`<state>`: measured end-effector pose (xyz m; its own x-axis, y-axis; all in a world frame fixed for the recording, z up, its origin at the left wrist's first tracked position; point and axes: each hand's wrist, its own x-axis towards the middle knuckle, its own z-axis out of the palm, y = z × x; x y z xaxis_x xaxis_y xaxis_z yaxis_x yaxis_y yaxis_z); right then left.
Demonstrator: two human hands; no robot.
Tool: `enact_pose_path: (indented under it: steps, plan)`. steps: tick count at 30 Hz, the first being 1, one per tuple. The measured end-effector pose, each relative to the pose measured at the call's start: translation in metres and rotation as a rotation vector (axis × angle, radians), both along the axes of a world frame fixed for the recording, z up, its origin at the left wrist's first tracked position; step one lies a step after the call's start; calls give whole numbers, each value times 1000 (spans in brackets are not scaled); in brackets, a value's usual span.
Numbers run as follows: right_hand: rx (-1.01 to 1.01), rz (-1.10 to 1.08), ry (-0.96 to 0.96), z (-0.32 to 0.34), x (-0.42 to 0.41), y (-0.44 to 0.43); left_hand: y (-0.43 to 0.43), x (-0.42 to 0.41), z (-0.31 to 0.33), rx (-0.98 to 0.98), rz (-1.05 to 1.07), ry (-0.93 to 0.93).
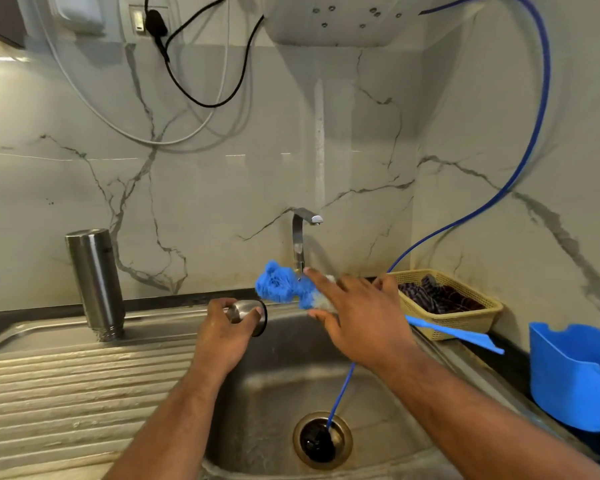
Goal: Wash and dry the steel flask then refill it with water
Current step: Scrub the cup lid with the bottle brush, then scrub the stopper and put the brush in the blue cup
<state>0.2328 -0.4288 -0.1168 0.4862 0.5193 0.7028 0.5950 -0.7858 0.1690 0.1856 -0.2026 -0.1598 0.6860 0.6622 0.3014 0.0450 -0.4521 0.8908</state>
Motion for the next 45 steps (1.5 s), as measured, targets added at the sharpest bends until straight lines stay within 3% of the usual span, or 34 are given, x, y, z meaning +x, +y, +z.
enact_pose_path:
  steps: [5, 11, 14, 19, 25, 35, 45]
  plan:
    - [-210, -13, 28, 66, 4, -24, -25, -3, 6, 165, -96, 42]
    - [-555, 62, -168, 129, 14, -104, -71, -9, 10, 349, -235, -50]
    - [-652, 24, -296, 147, 20, -154, -86, -7, 9, 360, -286, -39]
    - [-784, -163, -290, 168, 10, -230, -111, 8, 17, 430, -348, 7]
    - [-908, -418, -99, 165, -13, -268, -146, 25, 16, 442, -387, 14]
    - [-918, -334, 77, 110, 3, -264, -142, 23, -23, 465, -481, 197]
    - [-1004, -323, 50, 106, 3, -269, -136, 24, -25, 386, -515, 218]
